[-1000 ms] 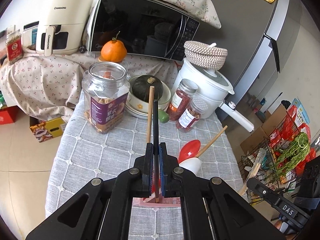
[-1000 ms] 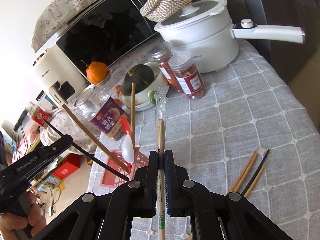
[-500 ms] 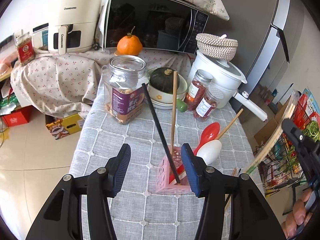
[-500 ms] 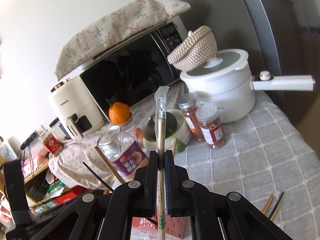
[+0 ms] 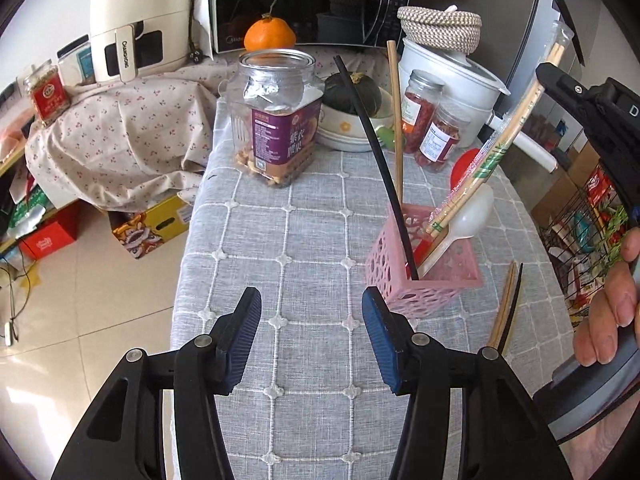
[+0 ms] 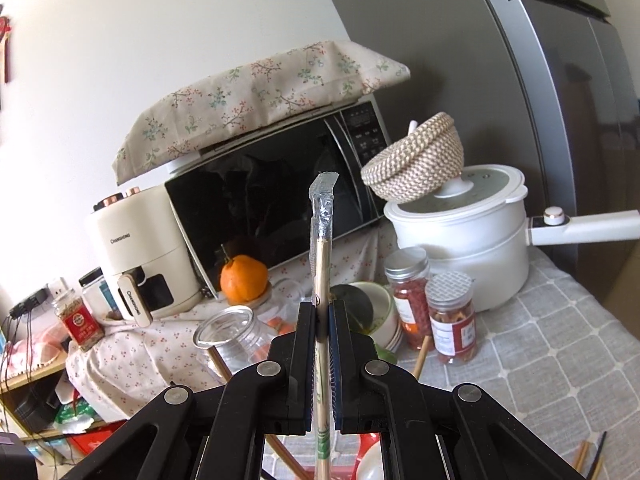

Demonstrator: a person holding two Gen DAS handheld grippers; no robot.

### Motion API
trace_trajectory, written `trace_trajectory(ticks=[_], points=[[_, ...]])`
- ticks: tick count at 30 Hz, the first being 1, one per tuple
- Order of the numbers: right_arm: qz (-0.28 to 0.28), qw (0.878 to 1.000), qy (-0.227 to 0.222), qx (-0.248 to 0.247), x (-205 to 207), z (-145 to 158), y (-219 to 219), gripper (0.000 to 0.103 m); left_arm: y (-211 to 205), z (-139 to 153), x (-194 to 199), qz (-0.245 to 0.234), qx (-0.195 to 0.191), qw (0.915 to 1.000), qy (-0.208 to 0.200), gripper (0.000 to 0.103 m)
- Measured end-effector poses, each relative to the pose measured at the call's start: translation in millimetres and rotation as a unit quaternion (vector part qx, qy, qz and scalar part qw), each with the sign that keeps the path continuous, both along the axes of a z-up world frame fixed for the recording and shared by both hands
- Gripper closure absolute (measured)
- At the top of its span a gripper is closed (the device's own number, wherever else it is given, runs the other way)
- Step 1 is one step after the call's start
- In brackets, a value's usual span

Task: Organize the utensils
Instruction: 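Lower the paper-wrapped chopstick into the pink basket and open the right tool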

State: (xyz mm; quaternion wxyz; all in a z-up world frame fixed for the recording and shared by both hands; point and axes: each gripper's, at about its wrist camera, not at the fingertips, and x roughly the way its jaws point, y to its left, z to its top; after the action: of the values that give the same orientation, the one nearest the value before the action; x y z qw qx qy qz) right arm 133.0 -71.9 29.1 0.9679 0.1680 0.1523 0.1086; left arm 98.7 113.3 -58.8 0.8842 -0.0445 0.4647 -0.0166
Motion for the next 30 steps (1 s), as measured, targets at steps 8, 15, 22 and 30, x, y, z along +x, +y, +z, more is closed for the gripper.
trace_trajectory(ticks=[8, 15, 22, 30], points=[[-0.008, 0.998, -0.015, -0.068, 8.5, -16.5, 30.3, 0.098, 5.8, -1.5, 3.3, 0.005, -0.017, 0.9998, 0.008, 0.048], [0.019, 0.999, 0.023, -0.040, 14.3, -28.8, 25.8, 0.091, -0.9, -2.5, 3.9, -0.001, -0.012, 0.9999, 0.010, 0.048], [0.035, 0.999, 0.033, -0.011, 1.9, -9.2, -0.6, 0.065, -12.7, -0.1, 1.2, -0.014, -0.004, 0.9999, 0.005, 0.048], [0.044, 0.996, 0.069, -0.035, -20.6, 2.7, -38.8, 0.046, -35.6, 4.5, -3.5, -0.033, -0.006, 0.9994, -0.002, 0.041]])
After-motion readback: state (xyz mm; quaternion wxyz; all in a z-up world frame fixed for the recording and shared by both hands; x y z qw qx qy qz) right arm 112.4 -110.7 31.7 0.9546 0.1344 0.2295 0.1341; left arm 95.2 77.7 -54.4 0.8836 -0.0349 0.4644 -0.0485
